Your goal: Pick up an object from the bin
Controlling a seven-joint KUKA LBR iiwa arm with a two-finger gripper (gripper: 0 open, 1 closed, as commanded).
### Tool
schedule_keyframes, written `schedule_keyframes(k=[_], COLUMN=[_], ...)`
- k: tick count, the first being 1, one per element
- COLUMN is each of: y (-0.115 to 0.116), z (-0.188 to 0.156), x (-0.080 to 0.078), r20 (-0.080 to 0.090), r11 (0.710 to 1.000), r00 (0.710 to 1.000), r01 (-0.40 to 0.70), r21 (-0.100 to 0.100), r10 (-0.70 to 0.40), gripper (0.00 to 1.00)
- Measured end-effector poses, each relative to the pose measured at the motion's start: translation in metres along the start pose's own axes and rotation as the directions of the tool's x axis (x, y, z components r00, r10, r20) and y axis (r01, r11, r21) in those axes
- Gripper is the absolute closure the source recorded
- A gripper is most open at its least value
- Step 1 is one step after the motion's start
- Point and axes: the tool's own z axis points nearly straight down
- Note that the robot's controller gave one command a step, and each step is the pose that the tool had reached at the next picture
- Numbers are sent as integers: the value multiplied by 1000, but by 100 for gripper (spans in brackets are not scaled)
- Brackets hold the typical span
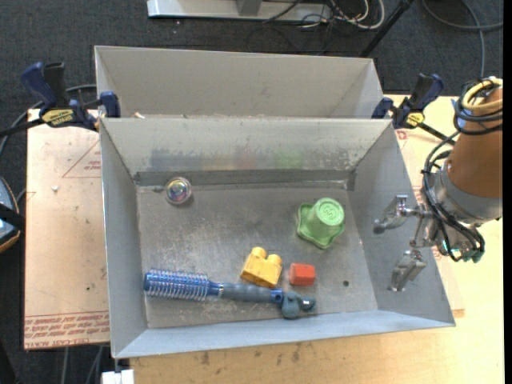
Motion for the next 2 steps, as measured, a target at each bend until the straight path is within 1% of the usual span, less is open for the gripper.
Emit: schedule_keyframes(k=[1, 2], y=[53, 114], z=[105, 173], x=[-14, -24], r20=[0, 15], r11=[1000, 992], r00=[1000, 992], r01=[17, 123], r21=[-2, 3], r10=[-17, -123], gripper=[0, 0])
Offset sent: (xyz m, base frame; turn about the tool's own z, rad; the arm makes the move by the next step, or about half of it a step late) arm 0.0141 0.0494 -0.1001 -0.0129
